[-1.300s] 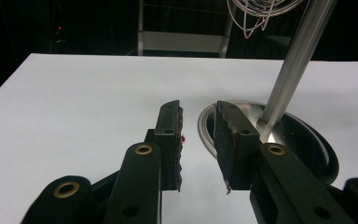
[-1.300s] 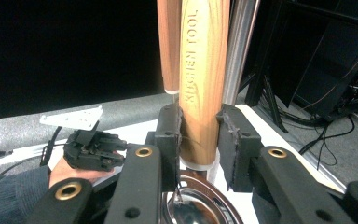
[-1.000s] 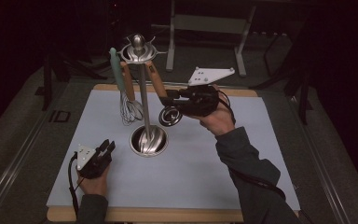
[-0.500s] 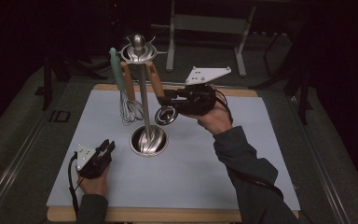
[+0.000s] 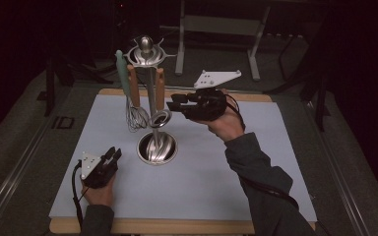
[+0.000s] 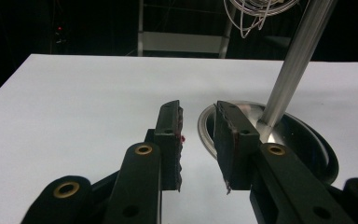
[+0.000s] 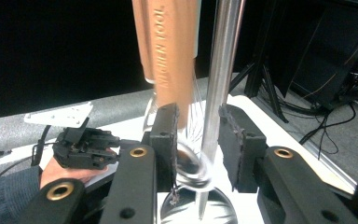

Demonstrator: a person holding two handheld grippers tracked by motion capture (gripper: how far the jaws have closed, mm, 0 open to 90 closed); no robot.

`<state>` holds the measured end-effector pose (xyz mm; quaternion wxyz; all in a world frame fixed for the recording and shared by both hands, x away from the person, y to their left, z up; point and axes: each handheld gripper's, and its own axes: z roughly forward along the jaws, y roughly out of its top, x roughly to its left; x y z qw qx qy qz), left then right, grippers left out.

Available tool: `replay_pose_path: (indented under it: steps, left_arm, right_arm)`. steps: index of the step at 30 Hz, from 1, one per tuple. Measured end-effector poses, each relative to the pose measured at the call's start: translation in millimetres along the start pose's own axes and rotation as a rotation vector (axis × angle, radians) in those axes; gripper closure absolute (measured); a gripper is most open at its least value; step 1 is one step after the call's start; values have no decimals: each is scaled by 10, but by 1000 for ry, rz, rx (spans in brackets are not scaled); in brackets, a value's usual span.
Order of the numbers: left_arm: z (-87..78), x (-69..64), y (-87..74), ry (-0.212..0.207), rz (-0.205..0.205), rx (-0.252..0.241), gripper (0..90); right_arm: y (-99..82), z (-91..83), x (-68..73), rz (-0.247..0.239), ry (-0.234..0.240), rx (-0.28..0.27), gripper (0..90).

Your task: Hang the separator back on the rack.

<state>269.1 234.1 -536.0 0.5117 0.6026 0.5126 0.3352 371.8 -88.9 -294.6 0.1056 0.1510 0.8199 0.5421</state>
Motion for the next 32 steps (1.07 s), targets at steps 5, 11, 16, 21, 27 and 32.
replay_pose_path:
  steps: [5,11,16,21,27,32]
  left_arm:
    - [1,-2,0,0,0,0,716]
    - [2,-2,-1,1,-1,-2,716]
    - [2,-3,-1,0,-1,-1,716]
    - [1,-3,-1,1,1,0,716]
    - [3,-6,-2,0,0,2,716]
    - [7,-2,-2,7,0,5,716]
  right_arm:
    - [-13,-29,-14,1,-7,1,675]
    - [-24,-58,-31,1,-21,10,680]
    - [-48,-79,-46,-17,-44,31,681]
    - [-76,-108,-65,-24,-67,52,681]
    - [-141,-120,-90,-41,-116,114,679]
    - [-247,-128,-119,-56,-152,174,677]
